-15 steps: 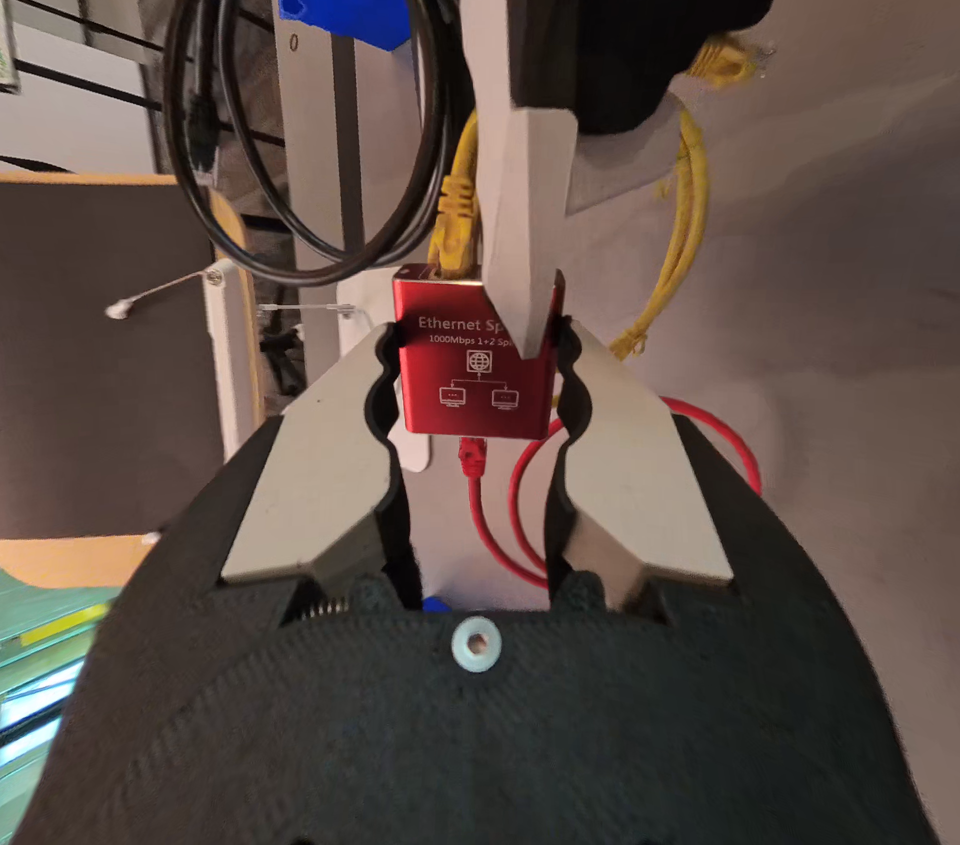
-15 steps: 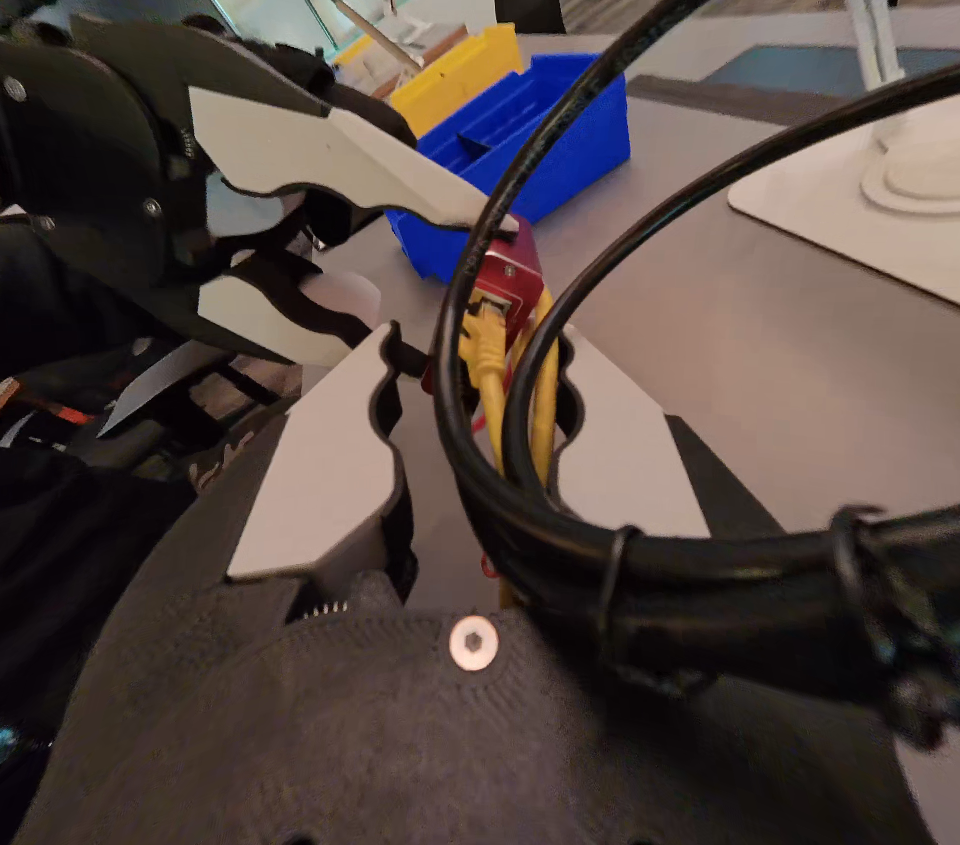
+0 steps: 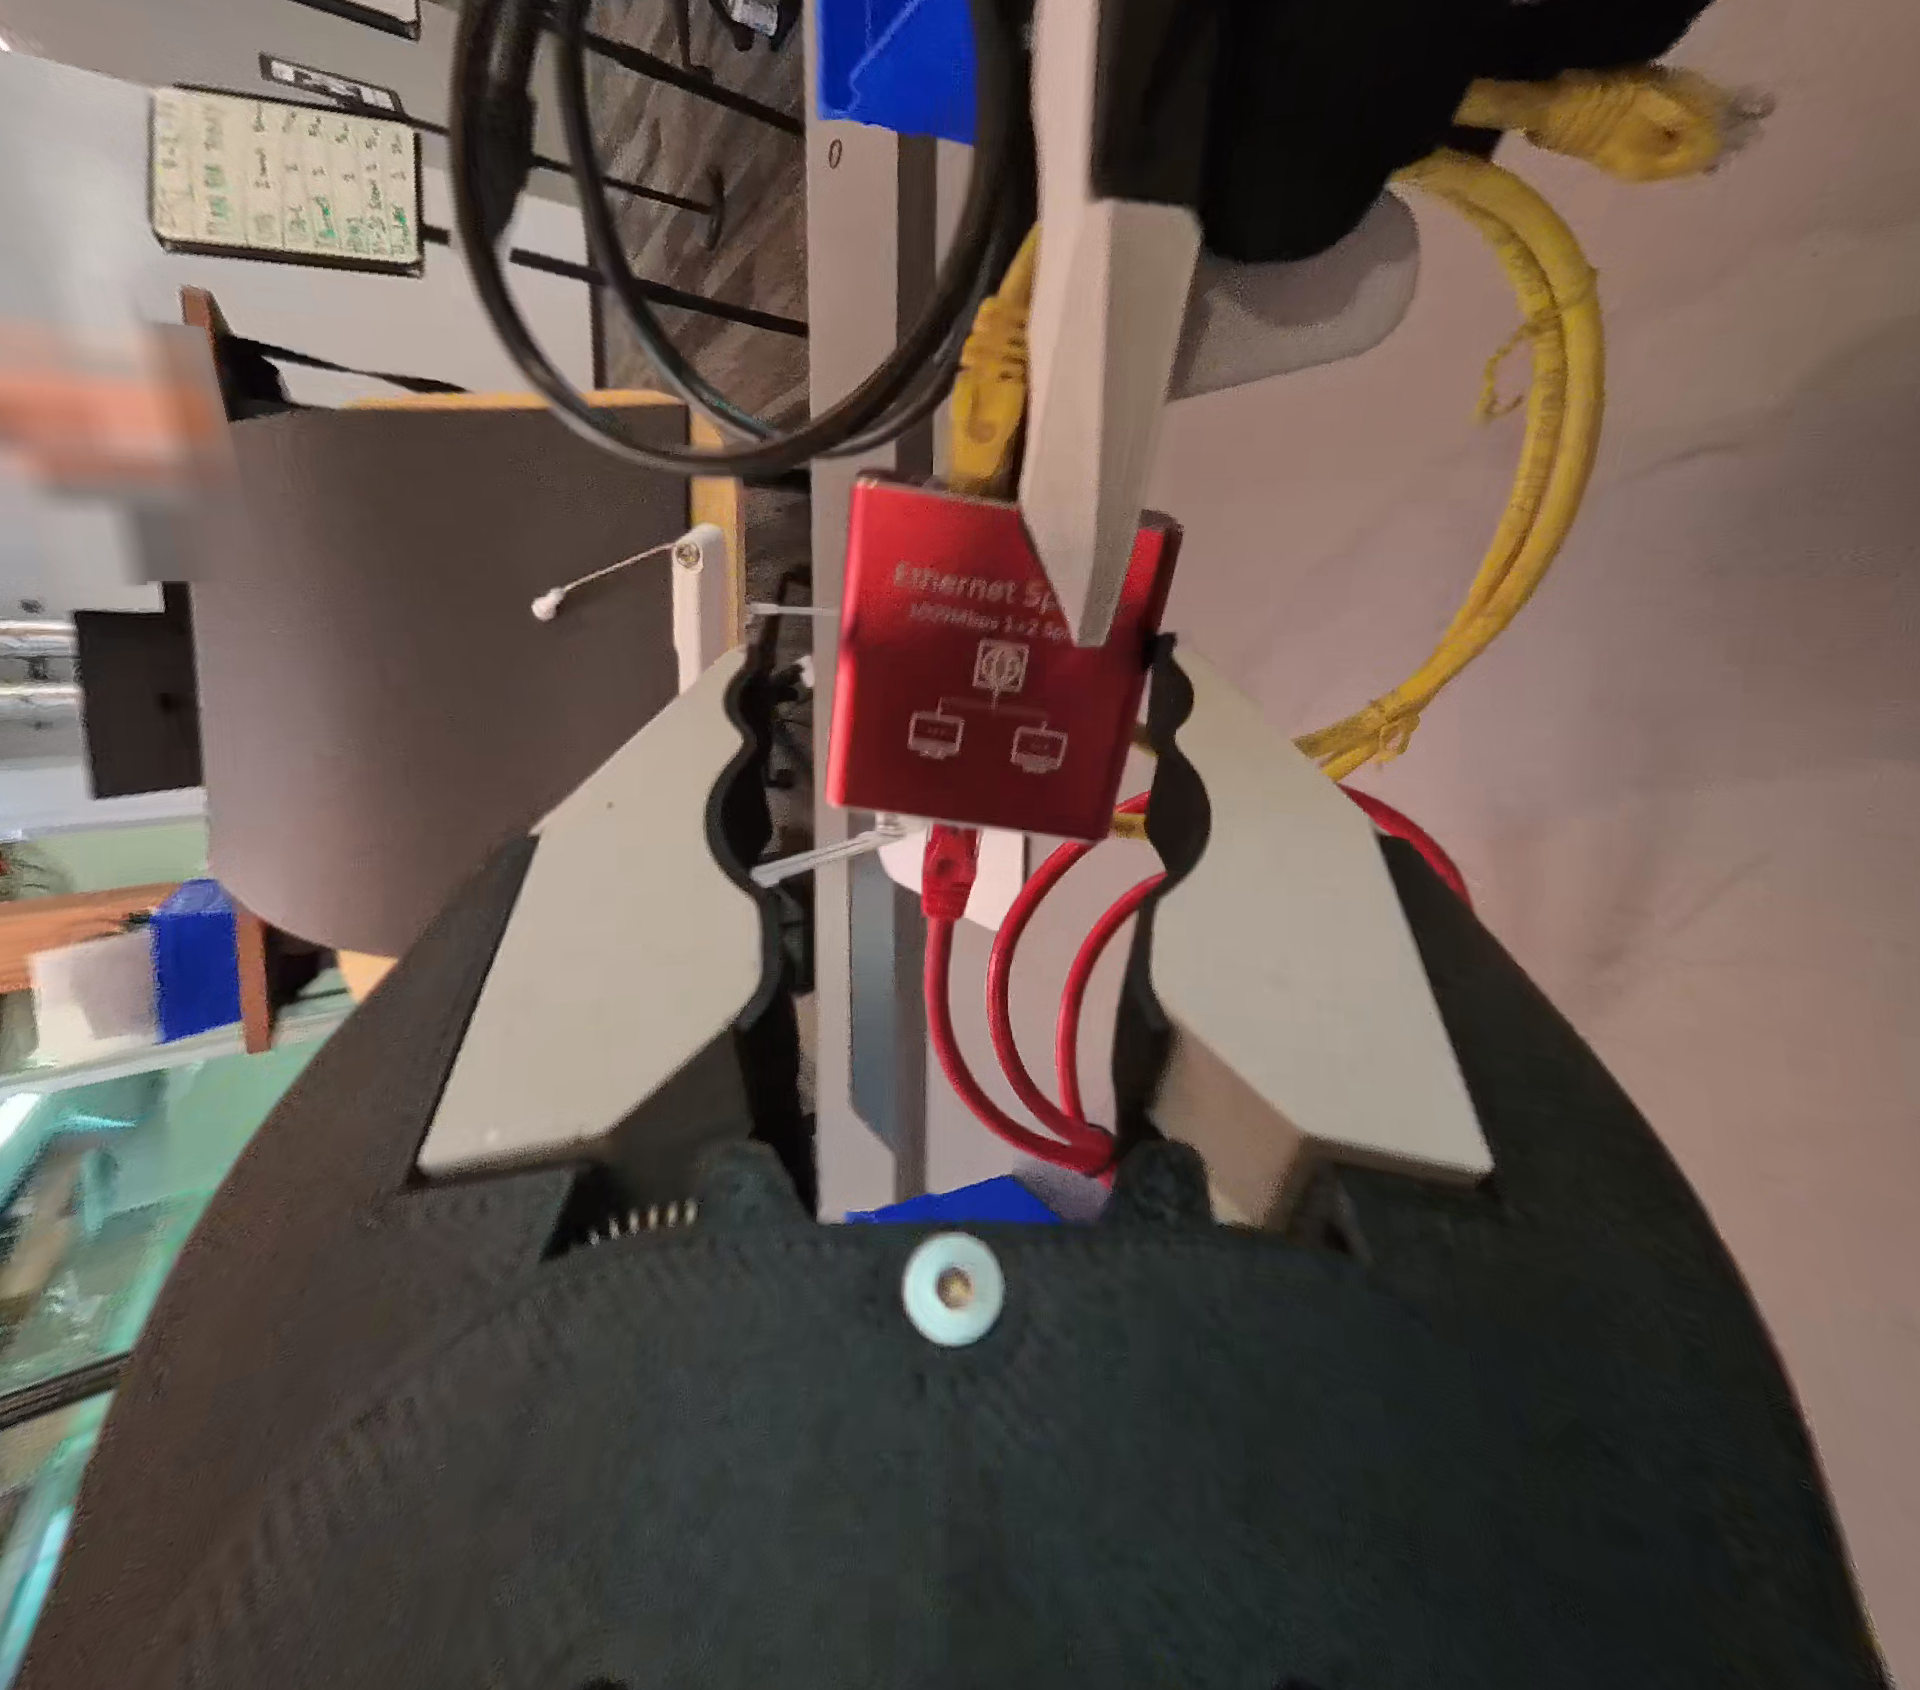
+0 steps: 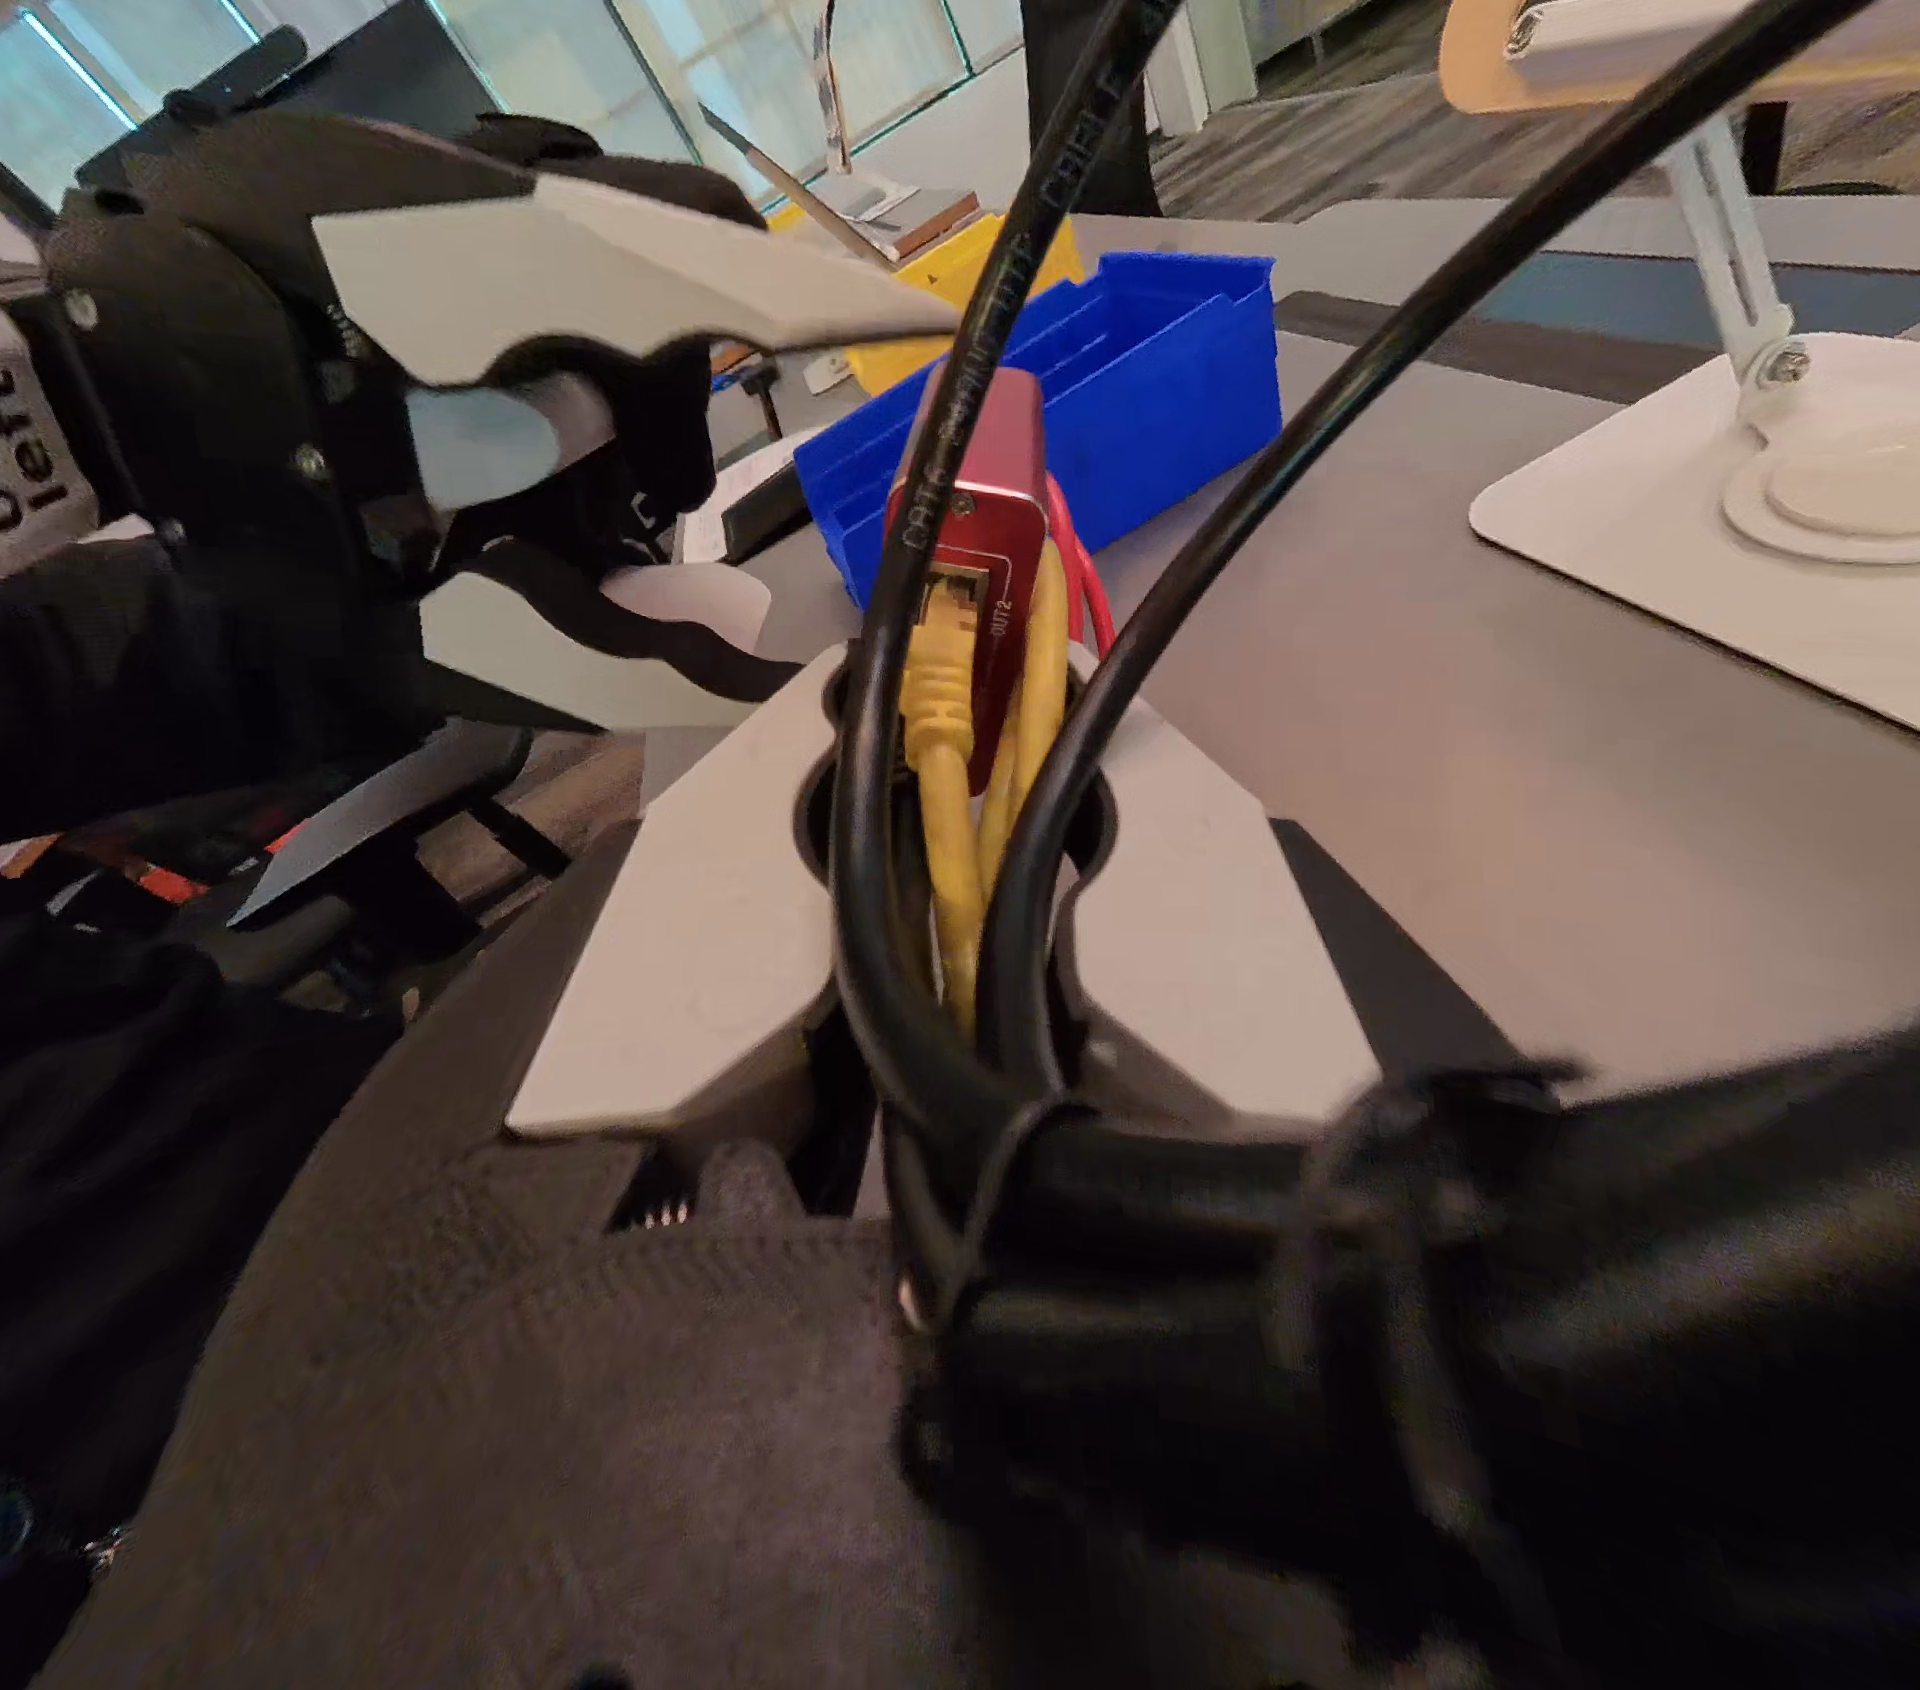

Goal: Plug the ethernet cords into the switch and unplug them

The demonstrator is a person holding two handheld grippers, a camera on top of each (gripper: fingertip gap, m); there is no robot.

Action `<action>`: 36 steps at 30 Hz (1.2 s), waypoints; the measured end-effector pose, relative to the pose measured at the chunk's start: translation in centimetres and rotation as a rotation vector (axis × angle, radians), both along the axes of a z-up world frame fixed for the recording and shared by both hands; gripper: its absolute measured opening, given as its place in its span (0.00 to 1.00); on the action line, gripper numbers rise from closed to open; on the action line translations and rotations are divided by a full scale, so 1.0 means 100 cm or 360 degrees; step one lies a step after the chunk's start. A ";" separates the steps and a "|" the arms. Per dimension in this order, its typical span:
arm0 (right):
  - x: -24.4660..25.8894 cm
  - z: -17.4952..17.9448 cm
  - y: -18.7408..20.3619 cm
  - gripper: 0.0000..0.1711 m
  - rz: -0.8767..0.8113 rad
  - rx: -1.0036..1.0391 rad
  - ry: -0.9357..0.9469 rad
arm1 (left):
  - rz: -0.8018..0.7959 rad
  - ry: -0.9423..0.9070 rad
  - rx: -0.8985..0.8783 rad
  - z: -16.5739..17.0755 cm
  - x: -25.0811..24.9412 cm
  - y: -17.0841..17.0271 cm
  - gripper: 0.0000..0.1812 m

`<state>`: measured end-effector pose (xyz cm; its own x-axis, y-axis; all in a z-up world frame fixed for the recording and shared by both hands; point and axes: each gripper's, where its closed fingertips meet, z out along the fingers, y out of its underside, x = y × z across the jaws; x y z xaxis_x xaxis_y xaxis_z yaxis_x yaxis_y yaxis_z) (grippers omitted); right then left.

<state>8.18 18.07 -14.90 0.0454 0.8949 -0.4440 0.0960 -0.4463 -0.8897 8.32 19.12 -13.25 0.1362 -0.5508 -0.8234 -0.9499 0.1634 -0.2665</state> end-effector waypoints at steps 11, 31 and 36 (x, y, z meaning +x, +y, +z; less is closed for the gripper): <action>0.022 0.024 -0.002 0.19 0.0047 0.0116 0.0153 | 0.0191 -0.0771 -0.0575 0.015 -0.080 -0.003 0.44; 0.016 0.049 -0.032 0.18 0.0303 0.0106 0.0363 | 0.0201 -0.1404 -0.0866 0.011 -0.123 0.025 0.03; 0.020 0.070 -0.028 0.18 0.0264 0.0053 0.0586 | -0.0054 -0.1645 -0.1054 0.030 -0.079 0.017 0.02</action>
<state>10.18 15.28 -7.95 -0.2573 0.8909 -0.3743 -0.1634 -0.4219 -0.8918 0.44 20.79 -10.20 0.5365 -0.8375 0.1032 -0.2408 -0.2691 -0.9325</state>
